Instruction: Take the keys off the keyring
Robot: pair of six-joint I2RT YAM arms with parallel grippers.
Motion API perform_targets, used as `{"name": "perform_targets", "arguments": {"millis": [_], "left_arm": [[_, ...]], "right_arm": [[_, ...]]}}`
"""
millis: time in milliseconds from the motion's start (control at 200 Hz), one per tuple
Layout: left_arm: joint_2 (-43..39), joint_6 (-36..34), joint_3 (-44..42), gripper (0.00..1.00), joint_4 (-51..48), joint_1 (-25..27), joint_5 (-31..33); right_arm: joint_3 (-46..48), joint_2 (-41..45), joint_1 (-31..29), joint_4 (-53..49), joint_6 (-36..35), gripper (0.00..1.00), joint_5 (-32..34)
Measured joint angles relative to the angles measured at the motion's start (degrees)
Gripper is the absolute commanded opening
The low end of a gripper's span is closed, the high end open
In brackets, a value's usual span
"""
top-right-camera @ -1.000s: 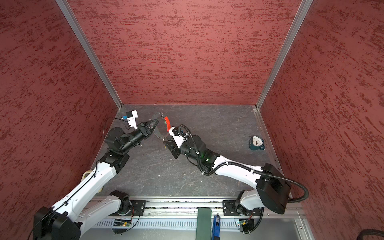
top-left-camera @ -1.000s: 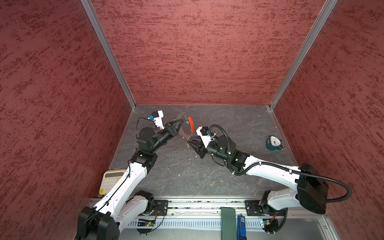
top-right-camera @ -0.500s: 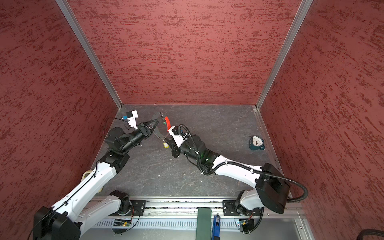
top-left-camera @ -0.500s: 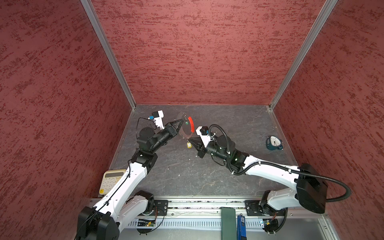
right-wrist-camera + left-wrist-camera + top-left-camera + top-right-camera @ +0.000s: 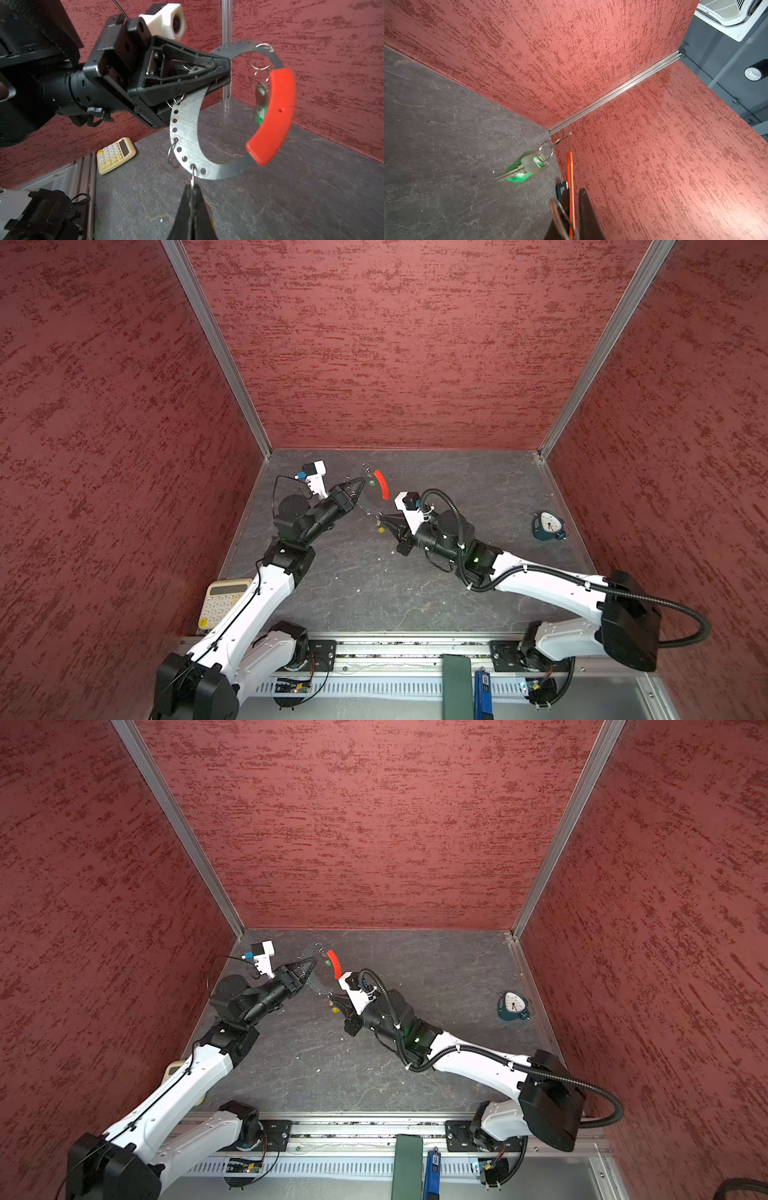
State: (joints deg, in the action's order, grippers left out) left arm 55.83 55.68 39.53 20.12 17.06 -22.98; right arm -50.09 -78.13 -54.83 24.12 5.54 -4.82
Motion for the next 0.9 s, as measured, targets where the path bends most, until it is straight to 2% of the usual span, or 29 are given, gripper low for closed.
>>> {"name": "perform_targets", "arguments": {"millis": [240, 521, 706, 902], "left_arm": [[0.15, 0.0, 0.0, 0.13, -0.83, 0.07, 0.66], [0.46, -0.28, 0.0, 0.42, -3.69, 0.04, 0.94], [0.35, -0.76, 0.0, 0.52, -5.57, -0.02, 0.2], [-0.76, -2.01, -0.52, 0.6, -6.84, -0.66, -2.62]], "right_arm": [[0.0, 0.85, -0.09, -0.63, -0.04, 0.0, 0.22], [-1.33, 1.25, -0.09, -1.38, -0.04, 0.0, 0.9], [-3.19, 2.08, 1.7, -2.27, -0.04, 0.0, 1.25], [-4.66, 3.45, 6.62, -4.48, -0.02, 0.0, -0.59]]}}
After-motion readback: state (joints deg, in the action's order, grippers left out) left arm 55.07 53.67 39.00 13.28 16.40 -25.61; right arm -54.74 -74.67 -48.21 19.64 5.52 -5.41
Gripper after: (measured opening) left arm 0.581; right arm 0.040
